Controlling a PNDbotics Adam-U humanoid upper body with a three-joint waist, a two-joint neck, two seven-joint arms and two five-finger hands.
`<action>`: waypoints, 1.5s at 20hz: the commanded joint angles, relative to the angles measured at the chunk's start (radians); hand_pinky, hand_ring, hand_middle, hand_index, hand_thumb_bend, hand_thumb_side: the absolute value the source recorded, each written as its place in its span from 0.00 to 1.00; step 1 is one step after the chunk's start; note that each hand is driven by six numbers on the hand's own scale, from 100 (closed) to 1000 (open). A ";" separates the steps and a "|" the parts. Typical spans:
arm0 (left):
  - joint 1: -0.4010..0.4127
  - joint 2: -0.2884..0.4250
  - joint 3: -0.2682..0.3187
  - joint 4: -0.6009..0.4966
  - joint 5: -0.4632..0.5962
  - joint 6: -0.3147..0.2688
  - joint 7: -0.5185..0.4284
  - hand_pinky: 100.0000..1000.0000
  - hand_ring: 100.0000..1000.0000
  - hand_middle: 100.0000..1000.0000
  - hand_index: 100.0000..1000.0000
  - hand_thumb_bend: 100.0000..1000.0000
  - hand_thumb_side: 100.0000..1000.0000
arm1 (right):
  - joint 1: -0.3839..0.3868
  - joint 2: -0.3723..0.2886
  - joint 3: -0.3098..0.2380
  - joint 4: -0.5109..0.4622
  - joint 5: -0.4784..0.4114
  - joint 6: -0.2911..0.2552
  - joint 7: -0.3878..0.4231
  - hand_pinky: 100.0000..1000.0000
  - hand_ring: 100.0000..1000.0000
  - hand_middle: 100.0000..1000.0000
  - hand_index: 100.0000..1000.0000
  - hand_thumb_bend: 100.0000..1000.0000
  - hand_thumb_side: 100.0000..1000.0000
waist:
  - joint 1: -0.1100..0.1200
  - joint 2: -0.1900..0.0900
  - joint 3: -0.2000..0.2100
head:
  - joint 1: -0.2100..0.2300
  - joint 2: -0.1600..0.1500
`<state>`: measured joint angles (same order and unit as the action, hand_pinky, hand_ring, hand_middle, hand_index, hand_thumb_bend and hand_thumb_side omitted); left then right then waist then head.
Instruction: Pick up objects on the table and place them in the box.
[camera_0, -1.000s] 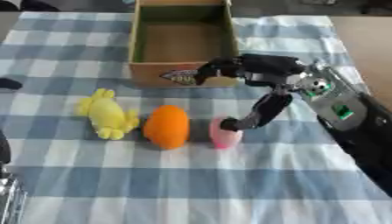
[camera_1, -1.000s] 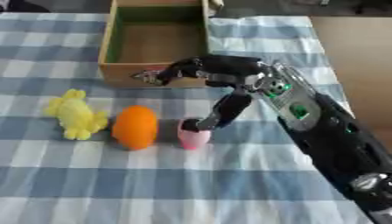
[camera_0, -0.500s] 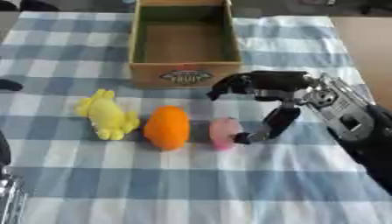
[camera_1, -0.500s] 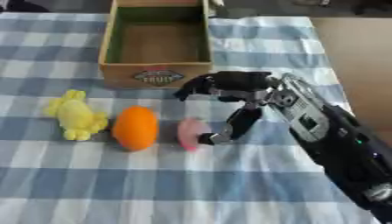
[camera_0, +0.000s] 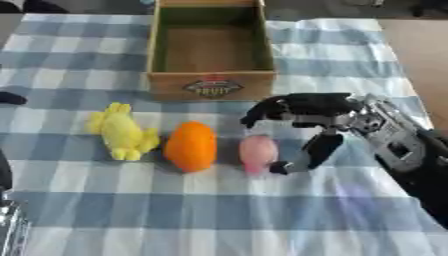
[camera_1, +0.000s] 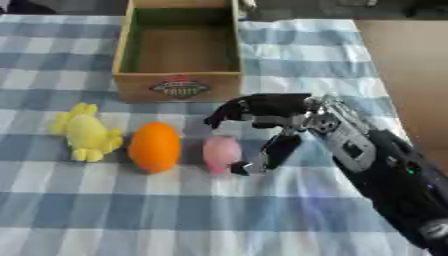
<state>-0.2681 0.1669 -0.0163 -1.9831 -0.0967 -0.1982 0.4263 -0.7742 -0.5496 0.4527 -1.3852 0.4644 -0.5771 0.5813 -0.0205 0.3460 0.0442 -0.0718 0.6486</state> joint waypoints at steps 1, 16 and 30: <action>-0.012 0.006 -0.003 -0.017 0.005 -0.002 -0.005 0.39 0.69 0.64 0.76 0.00 0.77 | -0.010 -0.010 -0.021 -0.015 0.003 -0.330 0.326 0.96 0.92 0.72 0.92 0.27 0.46 | 0.002 -0.015 0.002 | -0.001 -0.013; -0.013 0.003 -0.003 -0.017 0.006 -0.001 -0.007 0.39 0.69 0.64 0.76 0.00 0.77 | 0.017 0.009 -0.085 -0.016 -0.015 -0.330 0.326 0.84 0.78 0.41 0.68 0.05 0.16 | 0.004 -0.009 0.003 | -0.001 -0.015; -0.008 0.004 -0.002 -0.017 0.006 0.001 -0.005 0.39 0.69 0.64 0.76 0.00 0.77 | -0.039 0.019 -0.120 -0.075 -0.217 -0.209 0.326 0.80 0.68 0.27 0.55 0.00 0.00 | 0.003 -0.022 -0.001 | 0.000 -0.012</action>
<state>-0.2704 0.1665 -0.0214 -1.9831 -0.0963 -0.1990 0.4216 -0.7921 -0.5143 0.3509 -1.4304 0.2790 -0.5263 0.6321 -0.0189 0.3505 0.0440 -0.0719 0.6411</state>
